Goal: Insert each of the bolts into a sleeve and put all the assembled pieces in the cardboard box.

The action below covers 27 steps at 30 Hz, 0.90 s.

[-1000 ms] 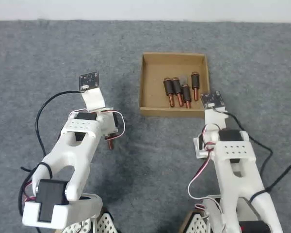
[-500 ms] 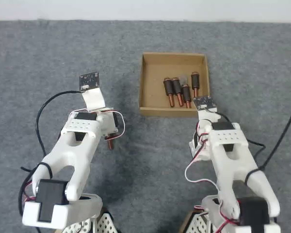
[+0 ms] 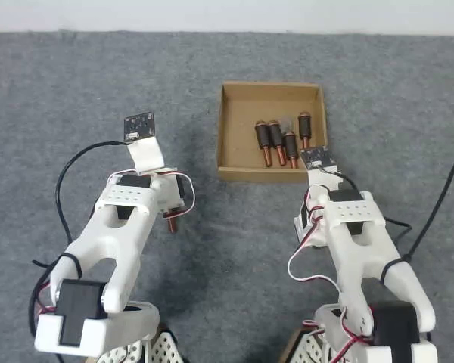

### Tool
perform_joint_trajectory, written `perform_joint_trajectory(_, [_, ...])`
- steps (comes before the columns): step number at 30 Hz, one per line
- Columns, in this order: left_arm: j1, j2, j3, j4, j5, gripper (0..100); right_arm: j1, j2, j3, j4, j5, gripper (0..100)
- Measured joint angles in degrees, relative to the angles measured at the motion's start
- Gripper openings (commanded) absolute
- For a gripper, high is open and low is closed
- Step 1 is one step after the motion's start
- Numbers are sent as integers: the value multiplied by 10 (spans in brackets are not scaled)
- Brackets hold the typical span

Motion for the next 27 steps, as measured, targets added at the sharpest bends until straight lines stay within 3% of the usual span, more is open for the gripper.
perform_joint_trajectory(12, [0, 0, 0, 0, 0, 12, 0, 1, 0, 0, 20, 108])
perform_joint_trajectory(18, [0, 0, 0, 0, 0, 12, 3, 54, -20, -6, 40, 1])
perform_joint_trajectory(27, [0, 0, 0, 0, -1, 12, 7, 73, -33, -23, 40, 6])
